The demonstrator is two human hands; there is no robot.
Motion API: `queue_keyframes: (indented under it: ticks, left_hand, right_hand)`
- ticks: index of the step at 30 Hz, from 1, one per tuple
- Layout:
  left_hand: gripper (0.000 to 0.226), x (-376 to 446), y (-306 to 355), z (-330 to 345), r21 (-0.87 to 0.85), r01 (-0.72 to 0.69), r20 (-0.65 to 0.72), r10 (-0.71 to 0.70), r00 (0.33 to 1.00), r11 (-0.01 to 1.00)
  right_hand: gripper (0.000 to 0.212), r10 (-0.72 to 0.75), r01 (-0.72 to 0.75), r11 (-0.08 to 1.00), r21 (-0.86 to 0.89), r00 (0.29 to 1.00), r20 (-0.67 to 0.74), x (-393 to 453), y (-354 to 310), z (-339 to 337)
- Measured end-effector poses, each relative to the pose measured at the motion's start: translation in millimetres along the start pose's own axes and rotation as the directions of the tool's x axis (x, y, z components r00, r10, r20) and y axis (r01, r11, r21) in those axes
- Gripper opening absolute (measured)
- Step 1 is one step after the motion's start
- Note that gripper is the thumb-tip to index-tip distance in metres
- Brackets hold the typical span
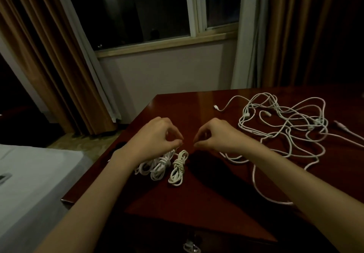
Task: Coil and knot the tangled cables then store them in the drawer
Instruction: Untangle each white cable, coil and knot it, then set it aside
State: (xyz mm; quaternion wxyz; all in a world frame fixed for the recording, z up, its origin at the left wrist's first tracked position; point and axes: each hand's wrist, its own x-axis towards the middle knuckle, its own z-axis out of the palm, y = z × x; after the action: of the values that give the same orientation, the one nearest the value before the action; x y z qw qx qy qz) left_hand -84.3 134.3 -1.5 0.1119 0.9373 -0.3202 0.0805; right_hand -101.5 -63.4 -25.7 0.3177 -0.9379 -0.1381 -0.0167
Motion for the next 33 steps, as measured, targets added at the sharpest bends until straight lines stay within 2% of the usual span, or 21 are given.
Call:
queue_keyframes:
  ticks: [9,14,18,23,28,33]
  left_hand:
    - [0.013,57,50,28,-0.127,-0.107,0.132,0.123,0.984,0.986]
    - [0.012,84,73,49,-0.164,-0.154,0.211,0.187,0.959,0.974]
    - [0.013,100,85,61,-0.219,-0.171,0.244,0.224,0.944,0.961]
    - [0.020,113,101,75,-0.294,-0.199,0.243,0.275,0.930,0.935]
    - [0.019,128,106,87,-0.402,-0.128,0.254,0.245,0.936,0.907]
    - [0.022,140,90,94,-0.368,-0.067,0.144,0.128,0.981,0.927]
  right_hand:
    - [0.003,0.085,-0.086,0.996,-0.010,0.992,-0.090,-32,48,-64]
    - [0.007,0.148,-0.149,0.989,-0.012,0.988,-0.050,-46,71,-76]
    - [0.008,0.130,-0.132,0.991,-0.033,0.991,-0.036,-53,81,-80]
    - [0.015,0.083,-0.083,0.997,-0.005,0.991,0.102,-62,93,-89]
    - [0.025,0.103,-0.109,0.993,0.035,0.984,0.145,-66,107,-97]
    - [0.010,0.191,-0.195,0.981,0.025,0.976,0.104,-53,119,-98]
